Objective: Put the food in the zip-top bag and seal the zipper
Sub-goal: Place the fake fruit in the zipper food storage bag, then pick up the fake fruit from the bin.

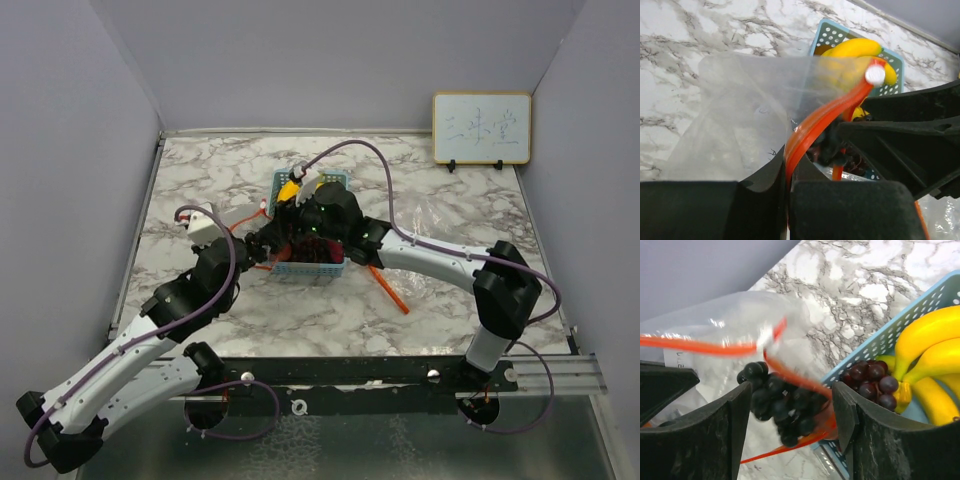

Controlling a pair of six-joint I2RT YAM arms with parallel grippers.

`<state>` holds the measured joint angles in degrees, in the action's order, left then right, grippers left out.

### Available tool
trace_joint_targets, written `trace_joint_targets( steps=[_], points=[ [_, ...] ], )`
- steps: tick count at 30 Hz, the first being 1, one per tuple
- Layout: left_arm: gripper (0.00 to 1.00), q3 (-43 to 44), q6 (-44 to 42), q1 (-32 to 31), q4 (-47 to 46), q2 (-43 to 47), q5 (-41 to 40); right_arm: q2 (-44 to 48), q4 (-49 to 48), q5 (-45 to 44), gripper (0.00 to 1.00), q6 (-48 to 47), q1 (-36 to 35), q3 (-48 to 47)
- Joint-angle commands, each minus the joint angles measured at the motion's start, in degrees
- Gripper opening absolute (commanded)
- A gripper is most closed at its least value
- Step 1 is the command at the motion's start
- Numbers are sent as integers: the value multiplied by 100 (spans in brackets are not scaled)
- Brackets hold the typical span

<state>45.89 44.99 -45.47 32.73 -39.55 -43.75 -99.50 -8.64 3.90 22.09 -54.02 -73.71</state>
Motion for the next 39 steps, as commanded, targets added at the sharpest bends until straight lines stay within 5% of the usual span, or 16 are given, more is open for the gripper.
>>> trace_joint_targets(
  steps=[1, 7, 15, 25, 39],
  points=[
    [0, -234, 251, 24, 285, 159, -387, 153, 127, 174, 69, -426, -47, -85],
    [0, -437, 503, 18, 474, 169, -709, 826, 37, 101, 72, -395, -47, 396],
    [0, -408, 655, 21, 764, 580, -1240, 567, 1372, -1264, 68, -256, 142, 311],
    [0, -241, 1061, 20, 799, 552, -2704, -472, 2059, -1036, 67, -942, 427, -478],
    [0, -572, 773, 27, -159, 188, -2359, -770, 2237, -199, 57, -1655, 515, -95]
  ],
)
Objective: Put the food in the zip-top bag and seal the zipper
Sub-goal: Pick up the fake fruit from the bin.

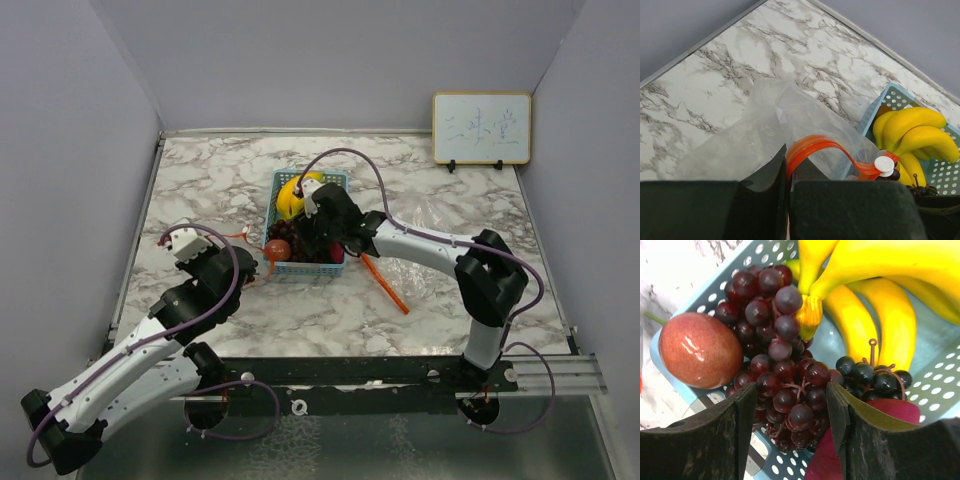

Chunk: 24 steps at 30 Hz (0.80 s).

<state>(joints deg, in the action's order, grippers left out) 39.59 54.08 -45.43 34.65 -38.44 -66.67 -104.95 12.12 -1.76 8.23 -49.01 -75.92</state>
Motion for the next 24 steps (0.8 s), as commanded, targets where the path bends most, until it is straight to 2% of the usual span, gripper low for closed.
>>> trace_joint_targets(
  steps=[1, 4, 5, 9, 10, 16, 24],
  points=[
    [0, 53, -164, 23, -390, 95, -52, -324, 204, 415, 56, -265, 15, 104],
    [0, 15, -205, 21, -479, 135, 46, -550, 317, 506, 52, -239, 15, 32],
    [0, -21, -211, 25, -511, 138, 94, -591, 317, 501, 46, -224, 15, 29],
    [0, -161, -112, 25, -615, 110, 268, -507, 380, 319, 7, -165, 15, 22],
    [0, -190, -83, 22, -625, 101, 300, -430, 403, 243, 3, -164, 15, 15],
    [0, -215, 27, 24, -547, 73, 332, 408, 331, 401, 2, -70, 15, 75],
    [0, -253, 117, 25, -506, 120, 269, 1697, -469, 1958, 2, 252, 14, 438]
  ],
)
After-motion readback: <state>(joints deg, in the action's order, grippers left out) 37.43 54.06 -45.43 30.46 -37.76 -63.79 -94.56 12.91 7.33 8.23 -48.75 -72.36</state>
